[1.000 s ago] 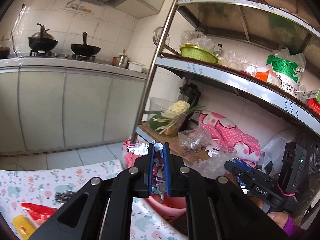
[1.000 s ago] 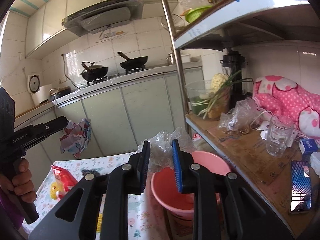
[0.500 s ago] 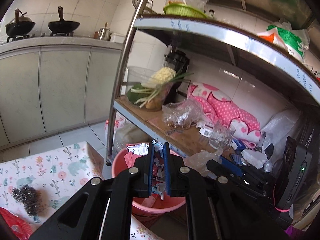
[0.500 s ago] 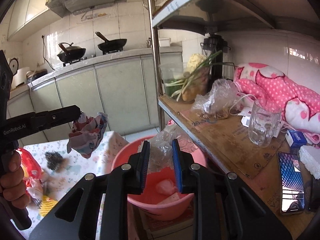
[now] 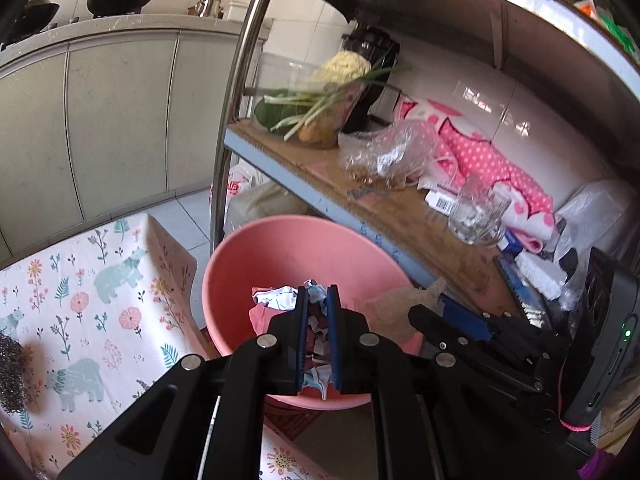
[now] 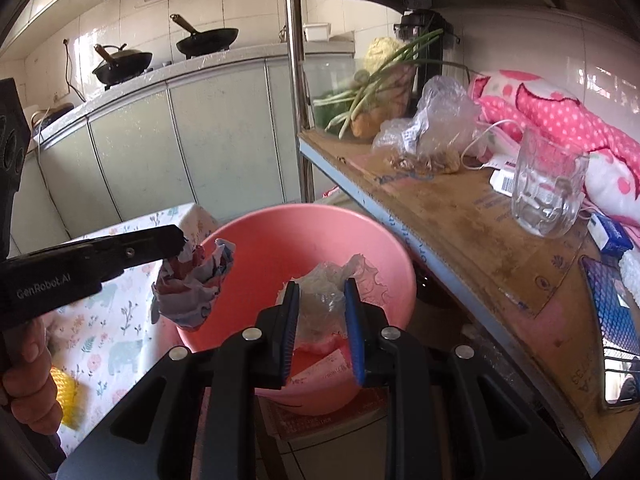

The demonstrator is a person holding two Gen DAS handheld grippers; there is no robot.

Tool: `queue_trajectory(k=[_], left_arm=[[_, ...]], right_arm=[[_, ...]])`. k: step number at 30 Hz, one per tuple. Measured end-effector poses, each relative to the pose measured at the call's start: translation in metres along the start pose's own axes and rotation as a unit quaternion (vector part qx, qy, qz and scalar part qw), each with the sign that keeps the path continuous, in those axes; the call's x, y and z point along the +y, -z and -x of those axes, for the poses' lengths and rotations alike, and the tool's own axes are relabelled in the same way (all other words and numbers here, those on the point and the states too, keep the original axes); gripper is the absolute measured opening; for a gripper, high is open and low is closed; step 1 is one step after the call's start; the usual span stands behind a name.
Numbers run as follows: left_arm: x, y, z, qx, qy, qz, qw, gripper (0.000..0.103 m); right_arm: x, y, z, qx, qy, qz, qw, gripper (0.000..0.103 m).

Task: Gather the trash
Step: 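Carry both held pieces over the pink bucket and open both tools, then move both tools back over the table toward the yellow foam net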

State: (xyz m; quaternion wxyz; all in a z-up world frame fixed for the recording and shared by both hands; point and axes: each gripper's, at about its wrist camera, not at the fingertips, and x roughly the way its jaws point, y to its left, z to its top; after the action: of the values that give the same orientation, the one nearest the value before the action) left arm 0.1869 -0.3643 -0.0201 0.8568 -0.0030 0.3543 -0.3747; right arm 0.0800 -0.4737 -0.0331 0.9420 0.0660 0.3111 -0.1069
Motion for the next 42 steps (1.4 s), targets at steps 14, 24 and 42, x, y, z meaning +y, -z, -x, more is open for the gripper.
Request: queue_trajectory(k=[14,24,42], left_arm=[[0.005,0.010,-0.019,0.036,-0.020,0.008,0.9991,0.019],[0.006,0.003,0.004,0.017,-0.030,0.018,0.9993,0.037],[0.003,0.002,0.108,-0.061,-0.030,0.025,0.9974,0.043]], right_arm=[[0.005,0.009,-0.029,0.053,-0.029,-0.007,0.998,0.028],[0.011,0.006,-0.022,0.047,-0.031,-0.001,0.998,0.035],[0.056,-0.006,0.045,-0.008,-0.074,0.035,0.997,0.035]])
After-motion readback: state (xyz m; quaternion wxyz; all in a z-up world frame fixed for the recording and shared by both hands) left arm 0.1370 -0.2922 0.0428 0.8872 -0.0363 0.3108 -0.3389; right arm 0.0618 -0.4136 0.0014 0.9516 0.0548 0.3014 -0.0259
